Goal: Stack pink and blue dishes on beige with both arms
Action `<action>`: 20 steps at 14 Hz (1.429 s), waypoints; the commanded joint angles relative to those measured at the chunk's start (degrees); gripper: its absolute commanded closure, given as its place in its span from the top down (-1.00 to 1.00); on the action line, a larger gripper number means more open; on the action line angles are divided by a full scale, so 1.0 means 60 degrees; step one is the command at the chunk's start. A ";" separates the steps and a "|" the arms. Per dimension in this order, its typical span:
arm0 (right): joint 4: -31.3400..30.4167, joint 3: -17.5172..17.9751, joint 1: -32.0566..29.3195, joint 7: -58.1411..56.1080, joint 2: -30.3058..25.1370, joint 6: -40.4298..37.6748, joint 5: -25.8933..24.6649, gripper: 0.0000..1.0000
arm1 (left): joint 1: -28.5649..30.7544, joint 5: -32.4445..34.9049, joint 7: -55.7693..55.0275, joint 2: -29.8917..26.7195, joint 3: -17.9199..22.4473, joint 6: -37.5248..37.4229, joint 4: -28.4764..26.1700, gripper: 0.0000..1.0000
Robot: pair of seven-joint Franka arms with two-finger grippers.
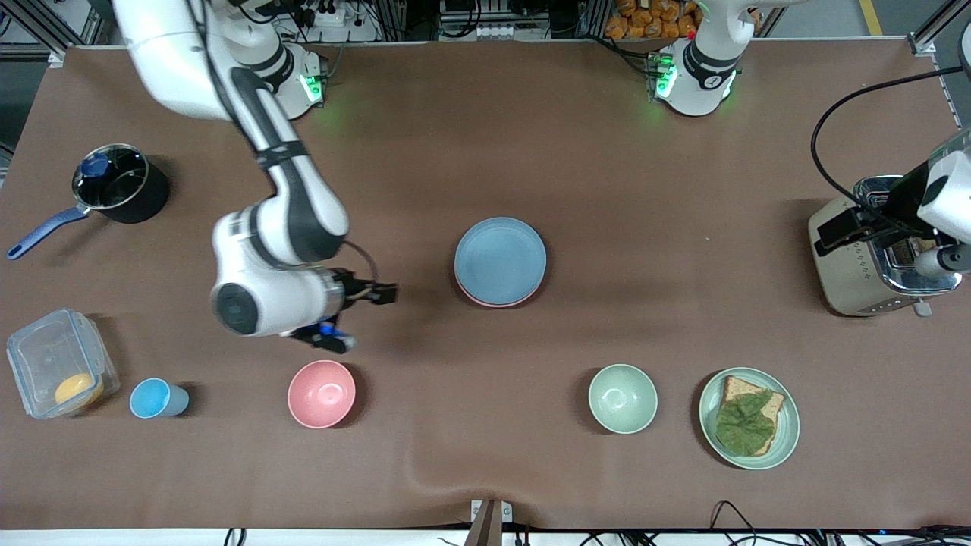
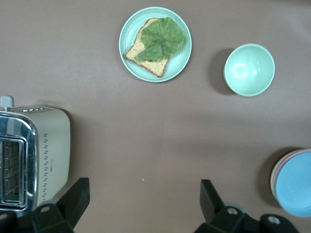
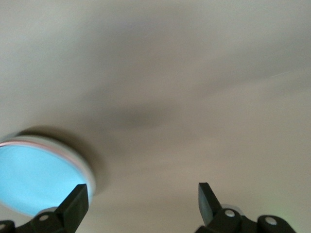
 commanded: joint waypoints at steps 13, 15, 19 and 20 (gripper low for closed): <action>-0.1488 0.0175 -0.3249 -0.3447 -0.4687 -0.0948 -0.3157 1.00 | -0.0149 -0.0014 0.0184 -0.0393 0.0063 0.0077 -0.0522 1.00; -0.1284 0.0160 -0.3205 -0.3389 -0.5187 -0.1619 -0.3200 1.00 | -0.0178 -0.0014 0.0184 -0.0407 0.0078 0.0063 -0.0522 1.00; -0.0683 0.0189 -0.3191 -0.3490 -0.5307 -0.2032 -0.3142 1.00 | -0.0208 -0.0014 0.0169 -0.0407 0.0049 0.0033 -0.0522 1.00; -0.0682 0.0189 -0.3190 -0.3477 -0.5277 -0.2047 -0.3142 1.00 | -0.0164 -0.0014 0.0198 -0.0393 0.0048 0.0019 -0.0522 1.00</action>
